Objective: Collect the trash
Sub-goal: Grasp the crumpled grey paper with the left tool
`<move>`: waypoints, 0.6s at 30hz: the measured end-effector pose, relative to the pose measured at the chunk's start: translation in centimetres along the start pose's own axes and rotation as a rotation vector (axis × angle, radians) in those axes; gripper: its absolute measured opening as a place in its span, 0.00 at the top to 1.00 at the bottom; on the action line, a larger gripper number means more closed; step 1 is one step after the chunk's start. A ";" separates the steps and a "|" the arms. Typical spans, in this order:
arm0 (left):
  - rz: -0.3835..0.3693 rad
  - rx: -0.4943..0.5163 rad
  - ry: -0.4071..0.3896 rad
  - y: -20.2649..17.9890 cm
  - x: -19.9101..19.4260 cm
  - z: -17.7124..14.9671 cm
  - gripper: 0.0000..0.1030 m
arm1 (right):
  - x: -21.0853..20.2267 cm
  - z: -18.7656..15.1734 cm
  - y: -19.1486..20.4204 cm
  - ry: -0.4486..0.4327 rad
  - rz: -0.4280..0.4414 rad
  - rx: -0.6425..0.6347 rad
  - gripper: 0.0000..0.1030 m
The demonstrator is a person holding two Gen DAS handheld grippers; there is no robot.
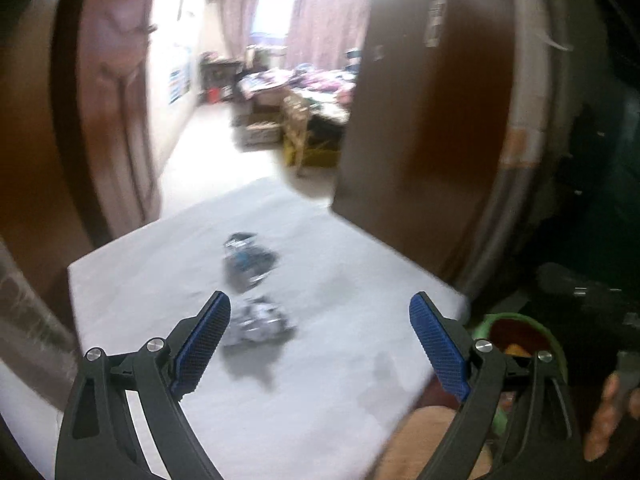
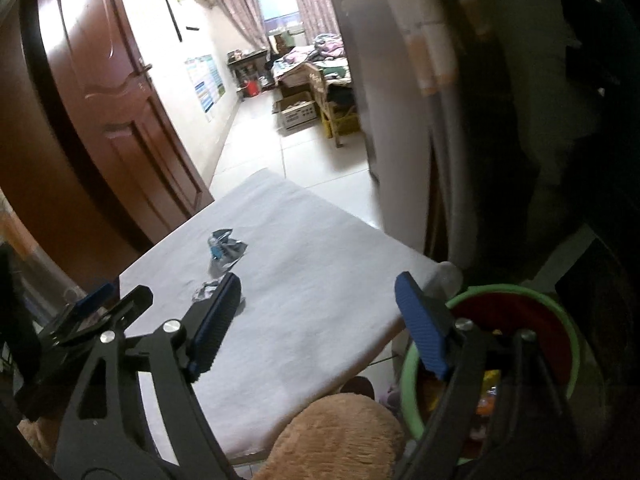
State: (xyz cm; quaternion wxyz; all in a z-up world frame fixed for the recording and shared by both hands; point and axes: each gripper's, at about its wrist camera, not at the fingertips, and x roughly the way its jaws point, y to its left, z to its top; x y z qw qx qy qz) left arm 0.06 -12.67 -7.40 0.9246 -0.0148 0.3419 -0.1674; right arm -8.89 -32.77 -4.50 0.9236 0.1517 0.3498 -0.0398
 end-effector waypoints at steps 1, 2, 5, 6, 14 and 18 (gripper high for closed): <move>0.027 -0.020 0.010 1.3 0.5 -0.2 0.16 | 0.4 -0.1 0.3 0.008 0.002 -0.003 0.24; 0.046 -0.037 0.017 2.5 0.8 -0.3 0.16 | 0.8 -0.3 0.6 0.018 0.006 -0.005 0.24; 0.103 -0.092 0.054 5.7 2.3 -1.1 0.16 | 2.5 -0.9 1.2 0.058 0.018 -0.014 0.24; 0.119 -0.104 0.068 6.5 2.8 -1.3 0.16 | 3.2 -1.1 1.5 0.074 0.025 -0.016 0.24; 0.101 -0.081 0.182 7.7 9.3 -2.5 0.16 | 7.6 -1.9 3.2 0.159 0.088 -0.018 0.23; 0.086 0.023 0.236 6.2 13.5 -2.0 0.16 | 9.5 -2.0 4.1 0.179 0.125 -0.018 0.21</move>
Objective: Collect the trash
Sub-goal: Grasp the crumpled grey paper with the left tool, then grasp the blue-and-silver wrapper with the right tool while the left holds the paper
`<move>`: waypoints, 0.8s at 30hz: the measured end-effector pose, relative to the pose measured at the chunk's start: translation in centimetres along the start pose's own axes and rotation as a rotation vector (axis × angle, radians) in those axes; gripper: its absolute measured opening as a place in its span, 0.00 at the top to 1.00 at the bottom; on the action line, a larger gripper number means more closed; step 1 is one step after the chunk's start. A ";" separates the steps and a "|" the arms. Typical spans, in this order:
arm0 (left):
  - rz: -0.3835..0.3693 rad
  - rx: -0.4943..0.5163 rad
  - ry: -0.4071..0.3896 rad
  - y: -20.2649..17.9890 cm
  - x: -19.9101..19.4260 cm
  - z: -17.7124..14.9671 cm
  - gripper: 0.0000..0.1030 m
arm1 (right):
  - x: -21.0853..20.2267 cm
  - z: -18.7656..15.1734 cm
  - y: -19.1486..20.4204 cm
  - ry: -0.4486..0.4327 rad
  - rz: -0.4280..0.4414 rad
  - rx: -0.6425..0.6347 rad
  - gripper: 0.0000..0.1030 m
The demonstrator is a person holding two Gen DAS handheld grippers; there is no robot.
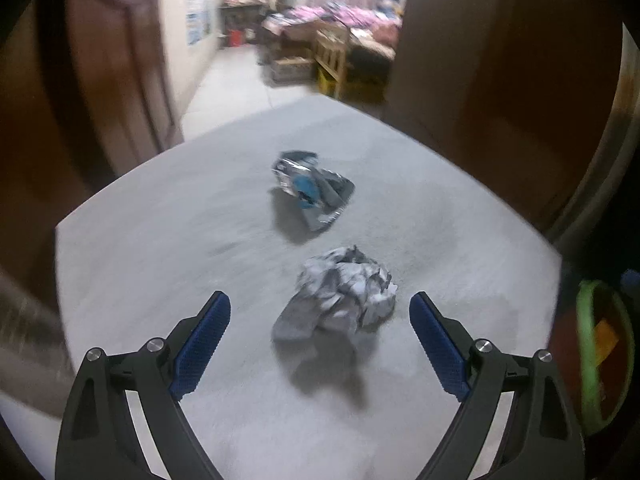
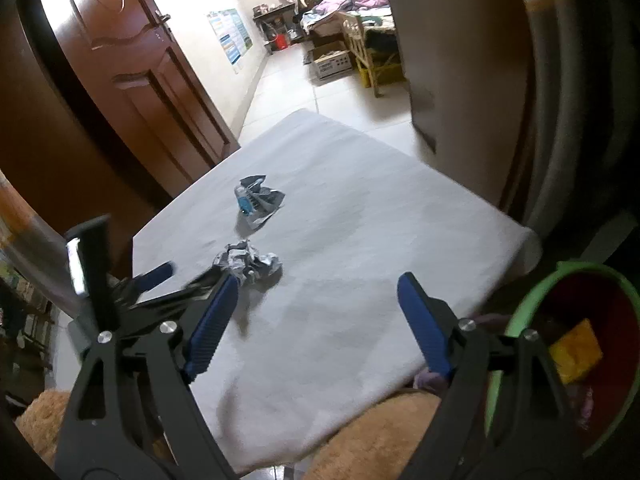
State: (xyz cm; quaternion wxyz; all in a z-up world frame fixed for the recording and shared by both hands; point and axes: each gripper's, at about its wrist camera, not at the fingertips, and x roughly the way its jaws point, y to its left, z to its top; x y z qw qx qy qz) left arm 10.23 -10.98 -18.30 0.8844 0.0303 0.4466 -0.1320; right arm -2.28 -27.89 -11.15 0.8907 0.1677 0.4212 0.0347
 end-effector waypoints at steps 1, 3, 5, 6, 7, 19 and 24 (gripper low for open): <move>0.005 0.017 0.014 -0.3 1.2 0.4 0.16 | 0.4 0.0 0.0 0.005 0.006 0.000 0.20; 0.024 0.031 0.041 -0.4 2.9 1.0 0.16 | 1.5 -0.1 0.0 0.027 0.014 0.002 0.20; 0.015 0.032 0.076 -0.5 4.0 1.2 0.20 | 2.2 -0.1 -0.2 0.040 0.016 0.004 0.20; 0.000 0.032 0.089 -0.5 4.3 1.1 0.31 | 2.6 -0.1 -0.3 0.051 0.014 0.007 0.20; -0.029 0.033 0.108 -0.5 4.7 1.1 0.45 | 3.0 -0.1 -0.4 0.059 0.013 0.009 0.20; -0.013 -0.129 0.052 5.0 -3.4 -3.5 0.55 | 7.6 2.5 1.1 0.084 0.023 -0.004 0.18; 0.001 -0.199 0.048 7.2 -4.9 -5.0 0.54 | 12.4 5.0 4.2 0.120 0.060 -0.026 0.17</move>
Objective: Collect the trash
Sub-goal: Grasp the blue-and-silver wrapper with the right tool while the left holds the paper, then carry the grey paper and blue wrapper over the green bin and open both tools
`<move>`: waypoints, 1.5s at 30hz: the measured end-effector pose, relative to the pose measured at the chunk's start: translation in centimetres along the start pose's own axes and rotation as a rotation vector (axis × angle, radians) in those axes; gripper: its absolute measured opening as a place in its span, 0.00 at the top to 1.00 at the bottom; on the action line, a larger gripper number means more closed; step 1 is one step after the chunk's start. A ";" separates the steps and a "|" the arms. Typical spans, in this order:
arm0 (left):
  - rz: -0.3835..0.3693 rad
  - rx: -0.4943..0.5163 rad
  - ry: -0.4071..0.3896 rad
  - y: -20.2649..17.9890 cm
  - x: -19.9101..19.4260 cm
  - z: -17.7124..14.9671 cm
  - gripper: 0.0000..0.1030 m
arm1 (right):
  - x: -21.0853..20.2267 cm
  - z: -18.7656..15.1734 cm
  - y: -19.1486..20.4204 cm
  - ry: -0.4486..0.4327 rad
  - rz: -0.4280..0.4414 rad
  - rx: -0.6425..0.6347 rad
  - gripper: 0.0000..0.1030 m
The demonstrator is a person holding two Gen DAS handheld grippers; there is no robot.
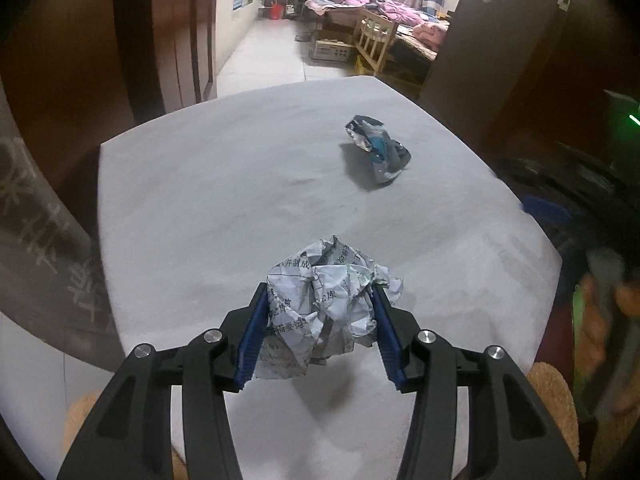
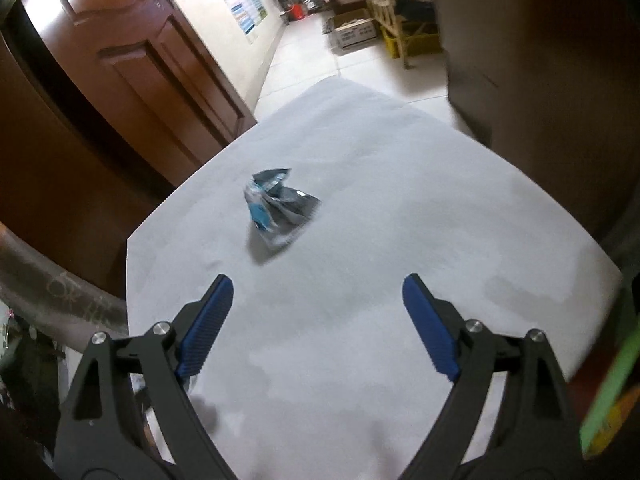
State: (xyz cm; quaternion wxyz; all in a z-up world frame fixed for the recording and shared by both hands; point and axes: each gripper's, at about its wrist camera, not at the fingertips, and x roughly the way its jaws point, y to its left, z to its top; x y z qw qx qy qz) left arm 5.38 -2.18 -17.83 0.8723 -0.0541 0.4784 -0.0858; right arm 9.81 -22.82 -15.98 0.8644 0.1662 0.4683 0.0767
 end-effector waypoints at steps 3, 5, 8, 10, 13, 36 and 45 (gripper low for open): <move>0.006 -0.013 -0.039 0.5 -0.7 0.6 0.54 | 2.8 1.7 1.8 0.025 -0.018 -0.031 0.14; 0.003 -0.022 -0.062 0.8 -1.1 1.0 0.54 | 4.3 2.7 2.6 0.050 -0.030 -0.053 0.13; 0.002 -0.036 -0.080 1.3 -1.4 1.5 0.54 | 6.6 4.1 4.3 0.060 -0.083 -0.110 0.12; -0.005 -0.050 -0.088 1.7 -1.7 1.6 0.54 | 8.4 5.0 5.3 0.071 -0.113 -0.144 0.12; 0.001 -0.061 -0.100 2.5 -1.8 1.8 0.53 | 10.8 5.8 6.5 0.094 -0.147 -0.176 0.12; -0.001 -0.137 -0.080 5.3 -0.5 1.9 0.53 | 16.4 5.4 10.8 0.173 -0.260 -0.335 0.63; 0.007 -0.138 -0.095 5.3 -0.8 2.0 0.53 | 10.7 4.9 10.3 0.118 -0.107 -0.299 0.68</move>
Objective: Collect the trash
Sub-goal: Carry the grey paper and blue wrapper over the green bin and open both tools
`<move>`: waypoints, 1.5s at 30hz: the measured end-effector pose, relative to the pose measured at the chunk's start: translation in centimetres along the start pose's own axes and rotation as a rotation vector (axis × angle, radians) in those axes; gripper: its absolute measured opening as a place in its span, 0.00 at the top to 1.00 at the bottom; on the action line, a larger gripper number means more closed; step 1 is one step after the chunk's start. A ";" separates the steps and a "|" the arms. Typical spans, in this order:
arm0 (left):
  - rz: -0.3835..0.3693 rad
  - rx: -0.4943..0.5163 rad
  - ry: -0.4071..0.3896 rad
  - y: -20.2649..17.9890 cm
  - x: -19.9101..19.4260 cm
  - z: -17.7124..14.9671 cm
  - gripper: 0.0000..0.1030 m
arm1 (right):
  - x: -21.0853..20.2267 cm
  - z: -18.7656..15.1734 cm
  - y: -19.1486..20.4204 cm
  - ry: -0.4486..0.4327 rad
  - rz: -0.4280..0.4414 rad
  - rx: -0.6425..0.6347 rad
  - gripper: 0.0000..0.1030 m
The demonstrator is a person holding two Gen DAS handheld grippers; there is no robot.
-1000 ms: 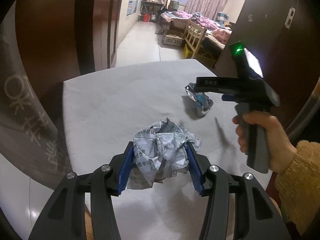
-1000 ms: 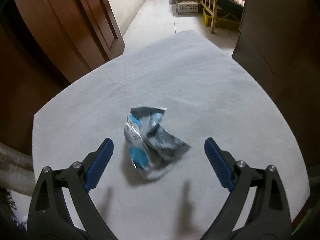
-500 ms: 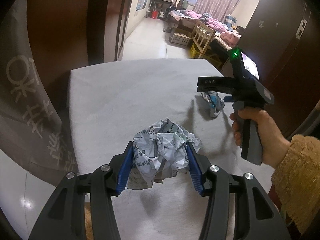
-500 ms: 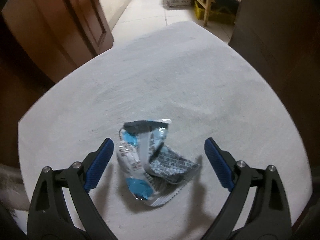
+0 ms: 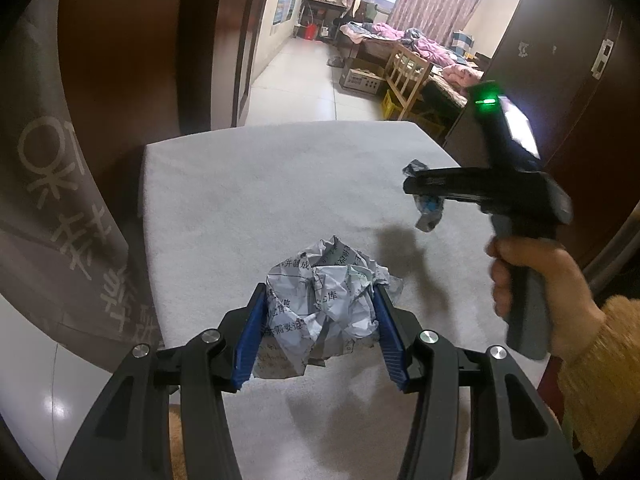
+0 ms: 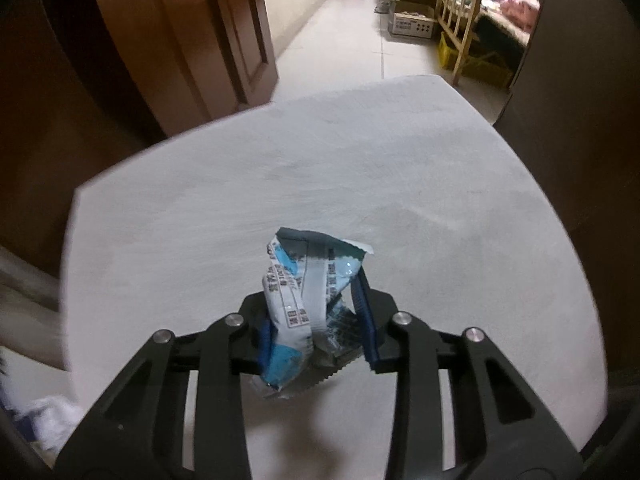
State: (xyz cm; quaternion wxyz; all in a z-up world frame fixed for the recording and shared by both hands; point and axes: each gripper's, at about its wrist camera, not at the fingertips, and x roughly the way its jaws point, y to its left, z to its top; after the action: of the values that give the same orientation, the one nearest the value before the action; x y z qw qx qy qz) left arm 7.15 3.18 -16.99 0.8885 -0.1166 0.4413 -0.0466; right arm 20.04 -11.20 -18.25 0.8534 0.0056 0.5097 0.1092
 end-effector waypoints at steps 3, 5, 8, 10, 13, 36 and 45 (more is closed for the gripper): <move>0.001 0.010 -0.015 -0.3 -0.8 0.1 0.53 | -3.2 -0.7 -0.6 -0.028 0.083 0.054 0.68; 0.007 0.023 -0.031 -0.7 -1.4 0.3 0.53 | -5.2 -1.5 -1.1 -0.046 0.114 0.077 0.68; 0.013 0.045 -0.062 -1.5 -2.6 0.5 0.53 | -9.2 -4.1 -2.1 -0.075 0.173 0.140 0.68; 0.012 0.061 -0.079 -2.1 -3.4 0.6 0.53 | -11.0 -5.8 -2.8 -0.084 0.204 0.166 0.68; 0.009 0.093 -0.100 -3.5 -4.5 0.5 0.53 | -13.8 -8.0 -4.1 -0.108 0.233 0.192 0.68; -0.124 0.331 -0.160 -16.2 -11.5 -3.3 0.53 | -26.9 -19.6 -13.4 -0.381 0.148 0.416 0.67; -0.166 0.434 -0.147 -21.3 -12.6 -5.6 0.52 | -29.5 -21.0 -16.0 -0.440 0.156 0.439 0.67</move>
State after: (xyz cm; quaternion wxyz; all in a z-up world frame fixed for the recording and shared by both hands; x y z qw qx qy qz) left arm -4.47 -16.01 -5.24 0.9157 0.0382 0.3440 -0.2043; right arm -8.77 -34.65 -4.66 0.9105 0.2523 0.3224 0.0581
